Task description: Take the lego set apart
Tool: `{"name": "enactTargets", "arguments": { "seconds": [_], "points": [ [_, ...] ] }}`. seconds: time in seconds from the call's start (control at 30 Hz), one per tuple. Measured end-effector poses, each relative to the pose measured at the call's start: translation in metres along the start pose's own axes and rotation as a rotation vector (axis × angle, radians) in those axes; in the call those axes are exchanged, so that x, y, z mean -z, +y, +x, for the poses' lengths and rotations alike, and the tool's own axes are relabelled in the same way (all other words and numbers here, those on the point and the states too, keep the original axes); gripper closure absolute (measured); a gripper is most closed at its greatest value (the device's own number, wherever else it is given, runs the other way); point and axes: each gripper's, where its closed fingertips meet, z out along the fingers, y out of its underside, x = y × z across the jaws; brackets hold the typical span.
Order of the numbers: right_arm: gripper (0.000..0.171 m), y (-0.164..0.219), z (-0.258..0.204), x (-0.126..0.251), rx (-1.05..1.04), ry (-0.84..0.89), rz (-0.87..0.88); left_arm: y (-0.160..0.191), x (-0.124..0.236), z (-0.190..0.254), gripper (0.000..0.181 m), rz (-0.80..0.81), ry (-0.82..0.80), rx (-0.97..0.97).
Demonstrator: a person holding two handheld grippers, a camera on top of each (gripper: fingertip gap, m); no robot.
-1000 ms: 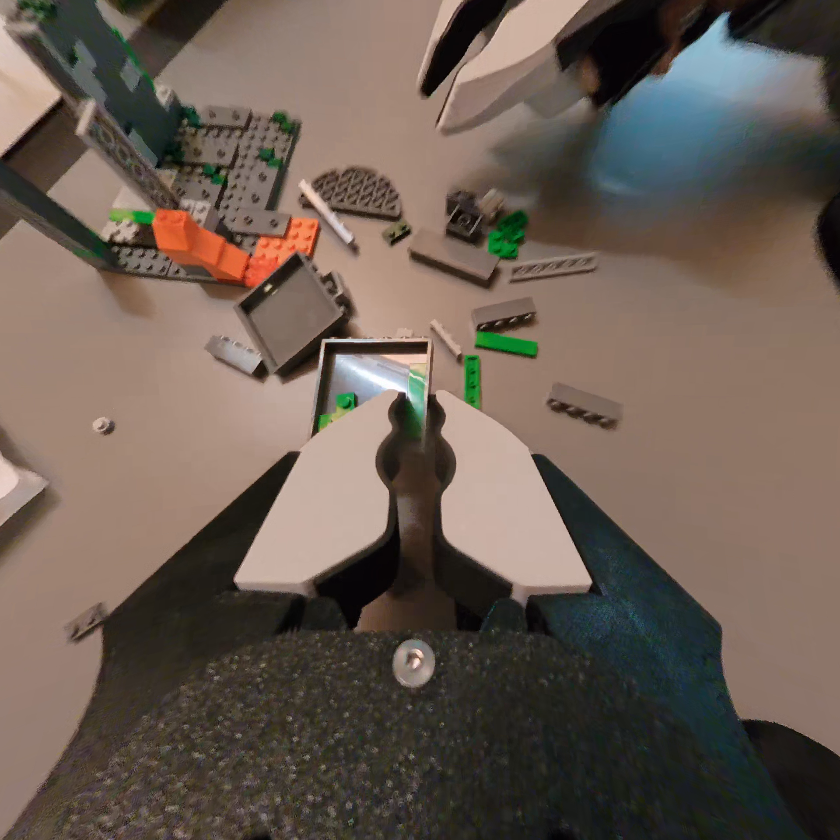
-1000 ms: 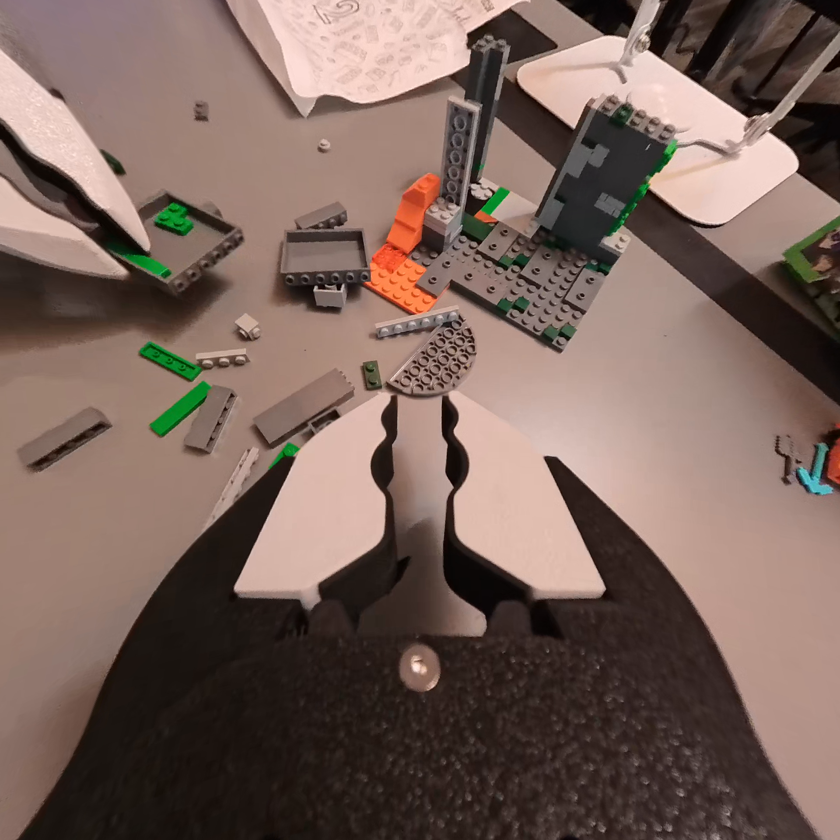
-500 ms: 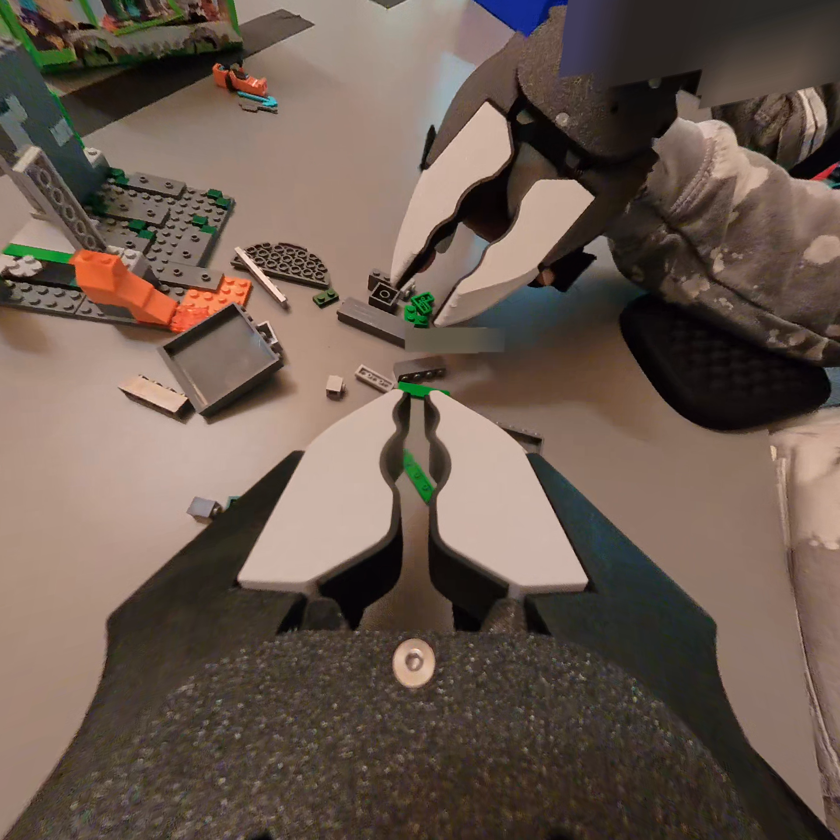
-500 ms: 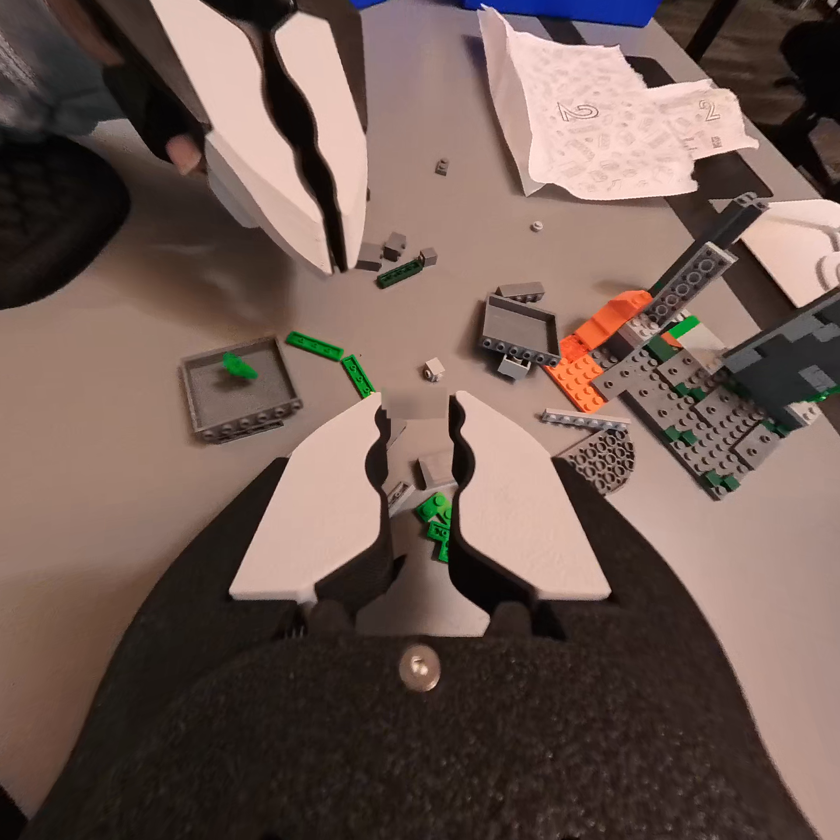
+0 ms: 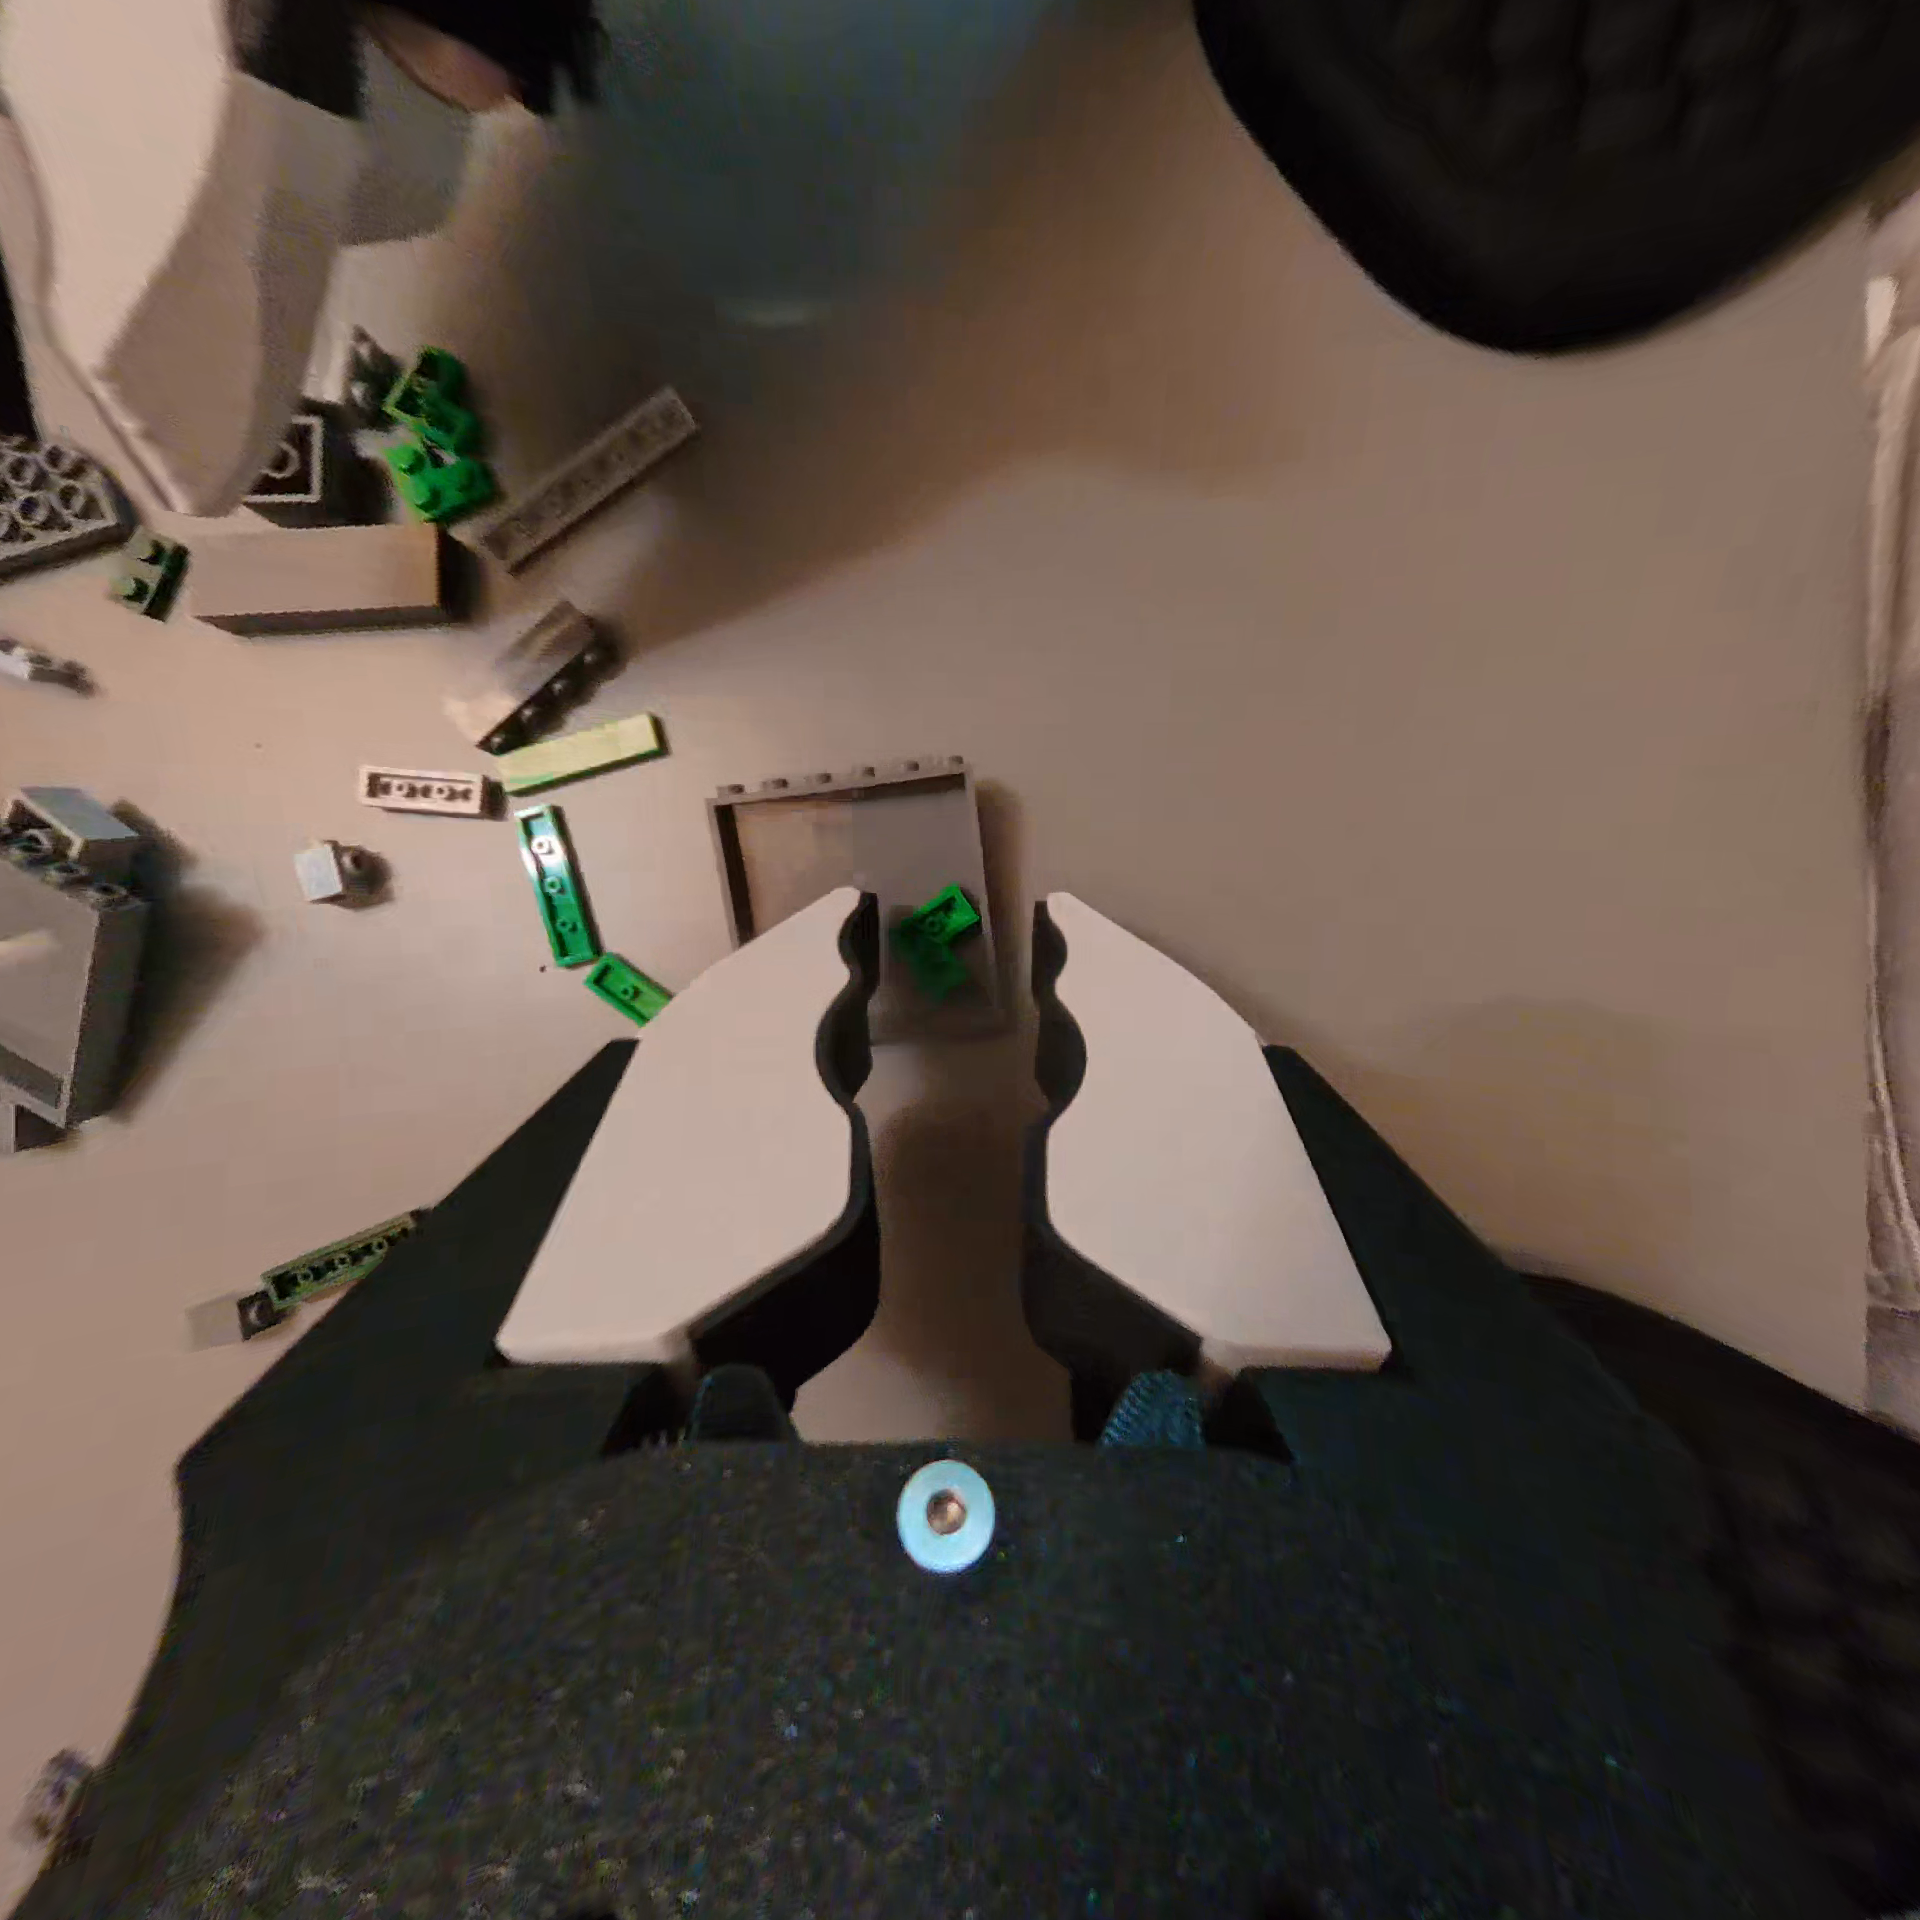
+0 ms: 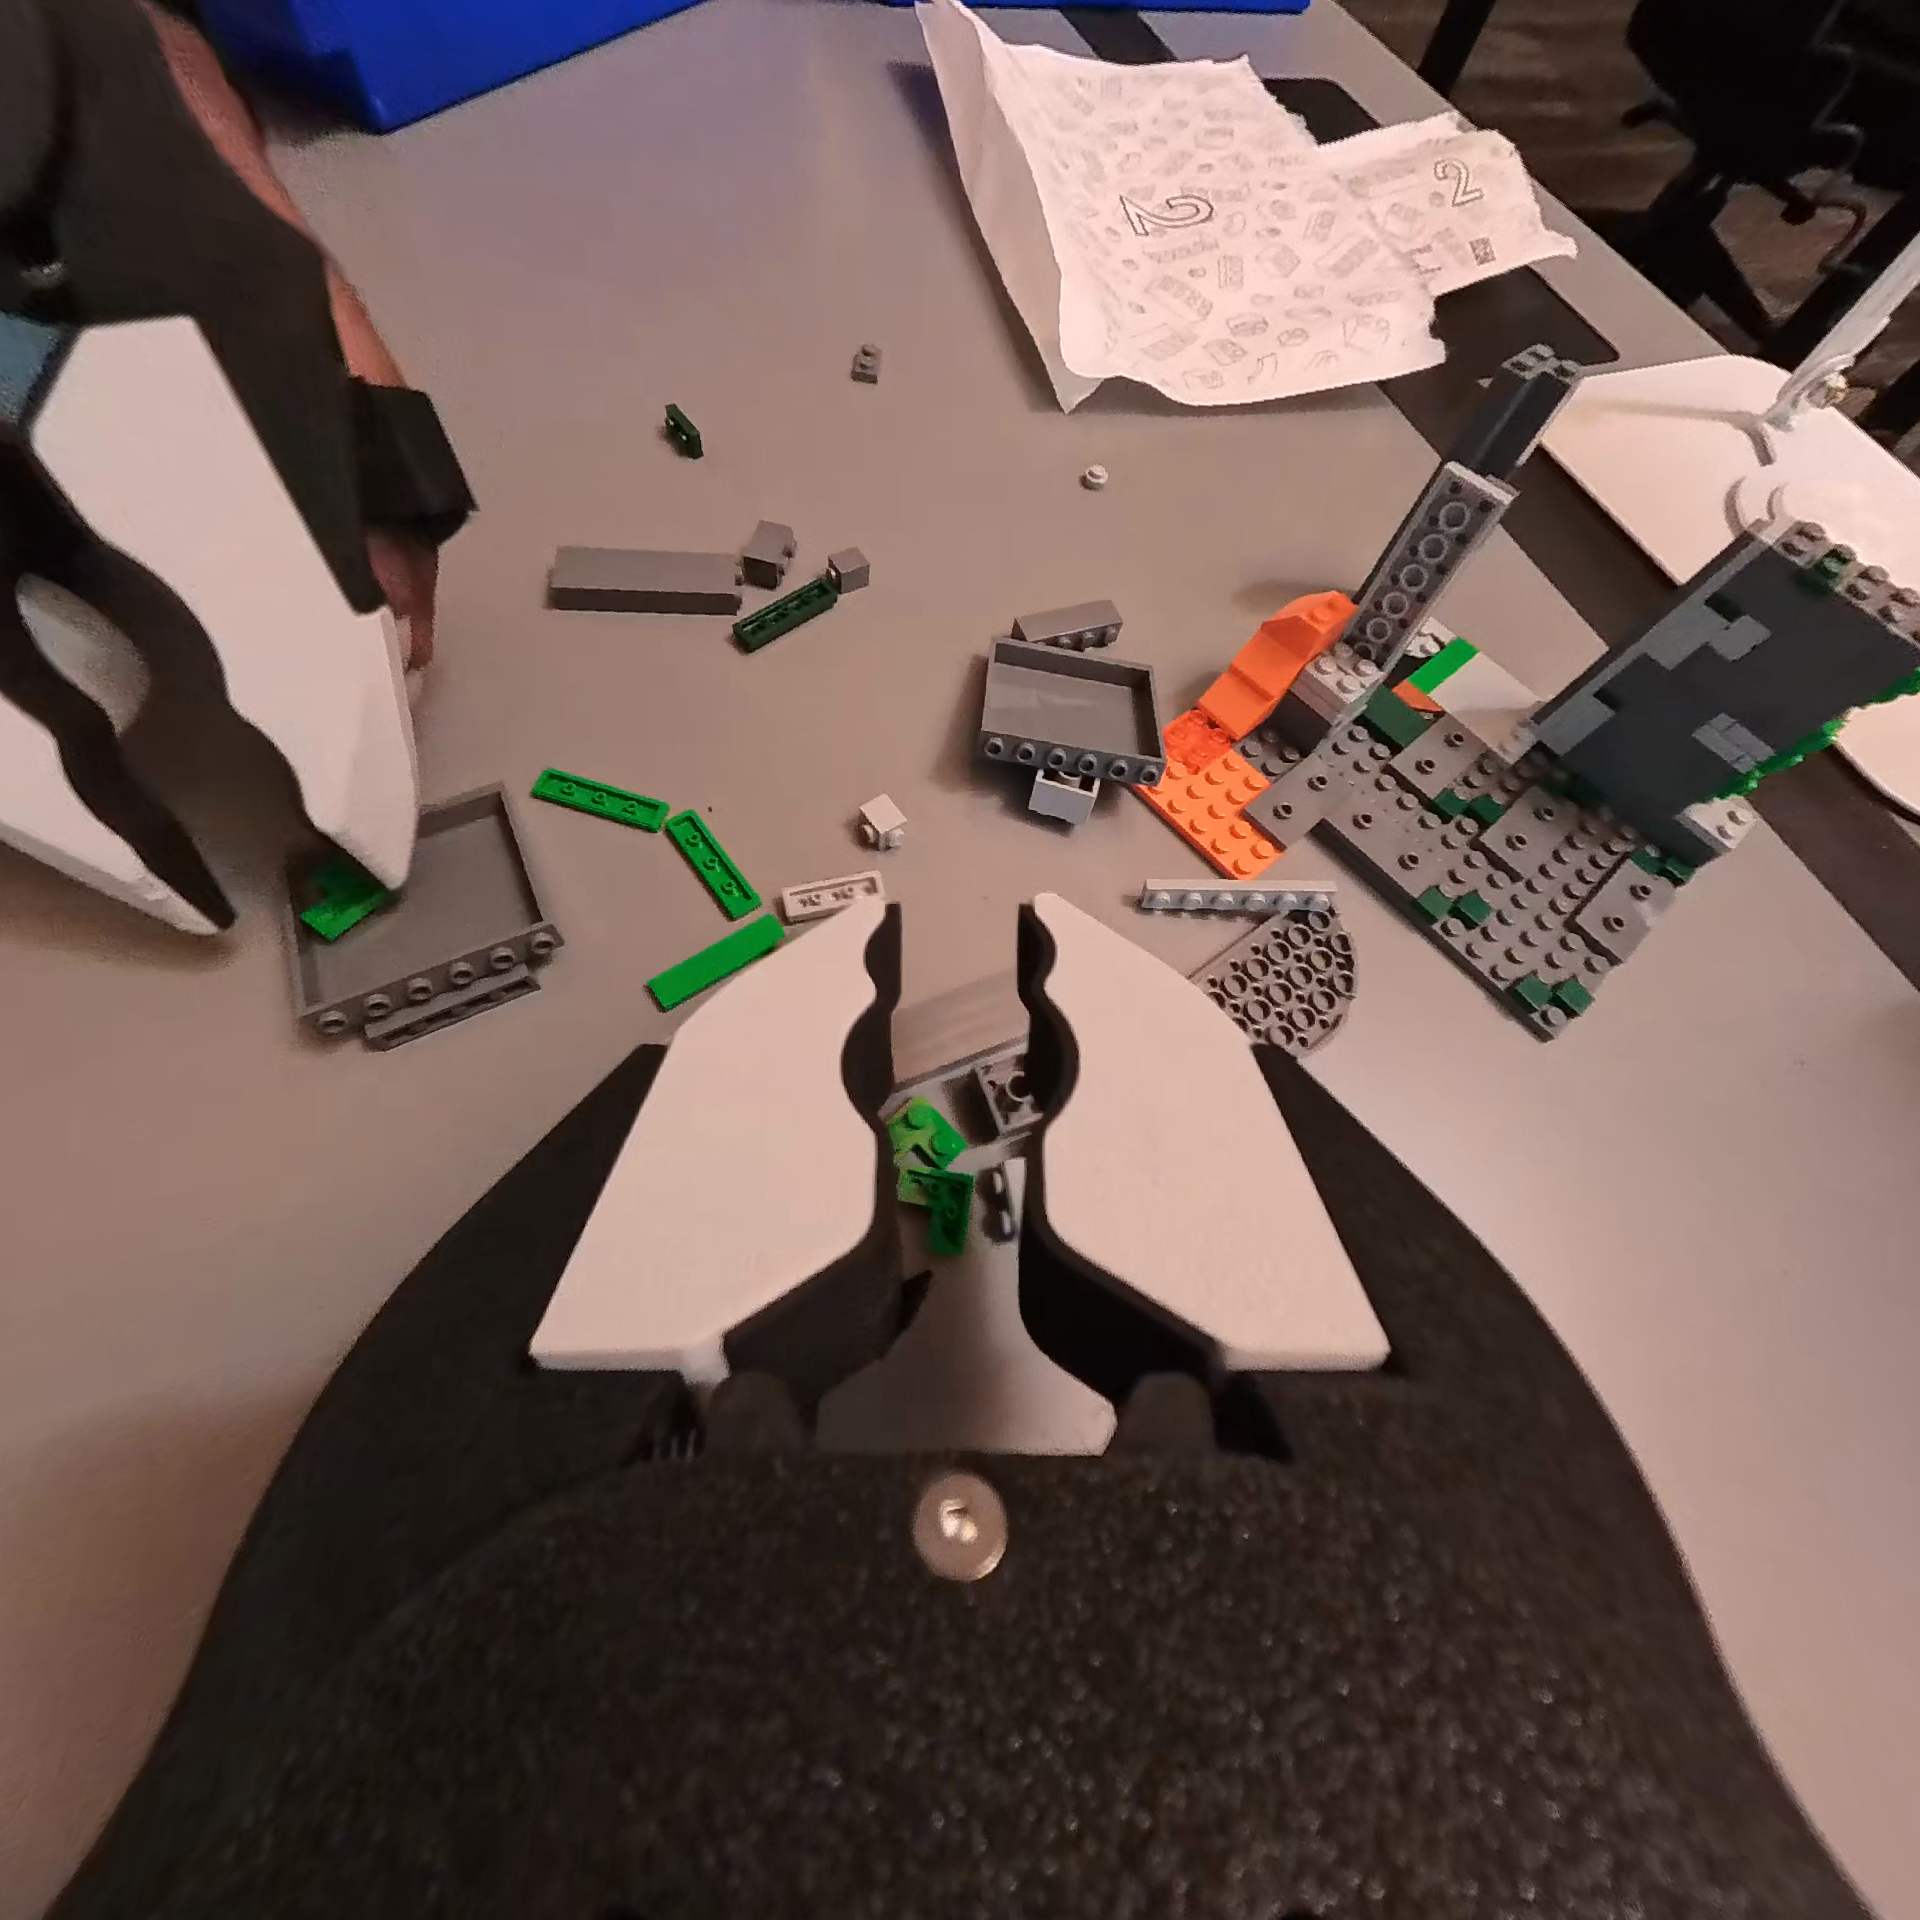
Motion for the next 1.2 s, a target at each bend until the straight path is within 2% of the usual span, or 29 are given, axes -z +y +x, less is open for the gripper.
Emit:
{"name": "enactTargets", "arguments": {
  "seconds": [0.1, 0.17, 0.2, 0.23, 0.33, 0.47, 0.53, 0.67, 0.8, 0.97, 1.07, 1.13, 1.2],
  "points": [
    [0.151, 0.002, 0.005, 0.001, -0.016, 0.019, -0.008, 0.004, -0.008, -0.009, 0.162, -0.088, -0.107, -0.064],
    [0.151, 0.004, 0.007, 0.001, -0.024, 0.026, -0.011, 0.003, -0.009, -0.01, 0.167, -0.104, -0.121, -0.077],
    [0.151, 0.004, 0.007, 0.001, -0.027, 0.028, -0.012, 0.003, -0.008, -0.011, 0.169, -0.103, -0.131, -0.079],
    [0.151, 0.004, 0.008, 0.001, -0.027, 0.03, -0.013, 0.001, -0.007, -0.015, 0.178, -0.091, -0.151, -0.081],
    [0.151, 0.004, 0.008, 0.001, -0.02, 0.035, -0.017, -0.005, 0.004, -0.024, 0.18, -0.025, -0.191, -0.046],
    [0.152, 0.005, 0.011, 0.002, -0.024, 0.048, -0.023, -0.011, 0.03, -0.041, 0.18, 0.052, -0.271, 0.016],
    [0.152, 0.005, 0.012, 0.003, -0.033, 0.051, -0.018, -0.006, 0.048, -0.052, 0.18, 0.041, -0.336, 0.036],
    [0.152, 0.002, 0.013, 0.003, -0.045, 0.048, 0.002, 0.009, 0.105, -0.068, 0.18, 0.043, -0.476, 0.115],
    [0.154, -0.007, 0.019, 0.005, -0.05, 0.077, 0.054, 0.059, 0.184, -0.077, 0.18, -0.026, -0.645, 0.255],
    [0.155, -0.024, 0.033, 0.008, -0.108, 0.126, 0.155, 0.172, 0.276, -0.071, 0.18, -0.157, -0.786, 0.573],
    [0.155, -0.036, 0.039, 0.01, -0.139, 0.146, 0.209, 0.235, 0.293, -0.061, 0.18, -0.154, -0.759, 0.797],
    [0.155, -0.041, 0.044, 0.011, -0.139, 0.172, 0.221, 0.265, 0.287, -0.056, 0.18, -0.144, -0.721, 0.909],
    [0.155, -0.044, 0.049, 0.011, -0.154, 0.187, 0.228, 0.292, 0.276, -0.051, 0.179, -0.203, -0.706, 0.972]
  ]
}}
